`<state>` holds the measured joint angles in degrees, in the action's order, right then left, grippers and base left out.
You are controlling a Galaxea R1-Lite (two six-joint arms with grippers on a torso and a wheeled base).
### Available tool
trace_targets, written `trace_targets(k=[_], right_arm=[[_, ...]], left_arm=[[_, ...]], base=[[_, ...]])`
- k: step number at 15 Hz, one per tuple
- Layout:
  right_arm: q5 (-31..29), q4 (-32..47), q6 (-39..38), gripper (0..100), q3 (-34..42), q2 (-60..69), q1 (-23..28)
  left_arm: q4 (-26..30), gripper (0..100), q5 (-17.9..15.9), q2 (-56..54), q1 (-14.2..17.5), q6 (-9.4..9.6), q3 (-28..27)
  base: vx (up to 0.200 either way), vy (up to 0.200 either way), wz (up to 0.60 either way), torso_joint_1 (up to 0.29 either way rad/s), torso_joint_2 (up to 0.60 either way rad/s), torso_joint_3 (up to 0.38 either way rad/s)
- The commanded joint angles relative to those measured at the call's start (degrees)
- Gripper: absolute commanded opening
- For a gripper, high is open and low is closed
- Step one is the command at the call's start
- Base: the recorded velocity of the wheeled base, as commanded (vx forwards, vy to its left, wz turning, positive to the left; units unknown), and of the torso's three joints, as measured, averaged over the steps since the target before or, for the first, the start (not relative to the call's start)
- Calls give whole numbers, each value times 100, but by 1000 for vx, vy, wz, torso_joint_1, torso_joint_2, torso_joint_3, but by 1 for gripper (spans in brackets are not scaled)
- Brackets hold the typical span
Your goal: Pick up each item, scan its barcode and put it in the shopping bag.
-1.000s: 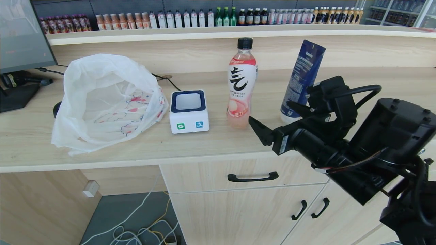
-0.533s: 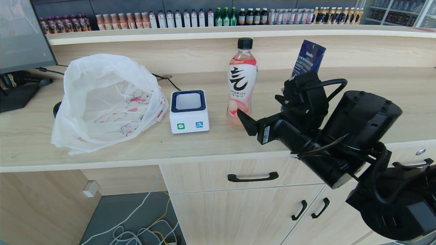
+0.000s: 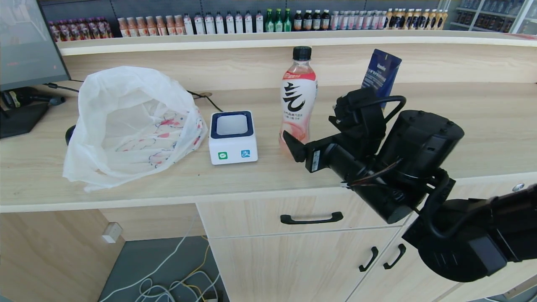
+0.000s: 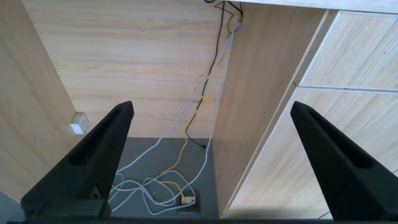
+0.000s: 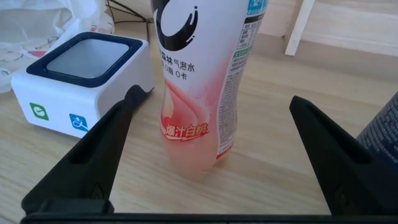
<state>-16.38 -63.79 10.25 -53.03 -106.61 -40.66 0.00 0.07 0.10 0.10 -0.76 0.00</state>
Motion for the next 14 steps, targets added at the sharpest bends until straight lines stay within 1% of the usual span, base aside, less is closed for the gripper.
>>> trace_targets(k=[1, 4, 8, 11, 14], right_arm=[[4, 7, -14, 100, -94, -97, 5], [206, 34, -14, 100, -278, -247, 40], [232, 86, -14, 100, -867, -554, 190], [250, 394, -85, 100, -1104, -616, 216], [241, 473, -138, 100, -1377, -739, 260]], left_arm=[[0, 100, 1, -1, -1, -4, 0], [0, 100, 1, -1, -1, -4, 0], [0, 100, 1, -1, -1, -4, 0], [0, 100, 1, -1, -1, -4, 0], [0, 100, 1, -1, -1, -4, 0]], base=[[0, 0, 0, 0, 0, 0], [0, 0, 0, 0, 0, 0], [0, 0, 0, 0, 0, 0], [0, 0, 0, 0, 0, 0], [0, 0, 0, 0, 0, 0]])
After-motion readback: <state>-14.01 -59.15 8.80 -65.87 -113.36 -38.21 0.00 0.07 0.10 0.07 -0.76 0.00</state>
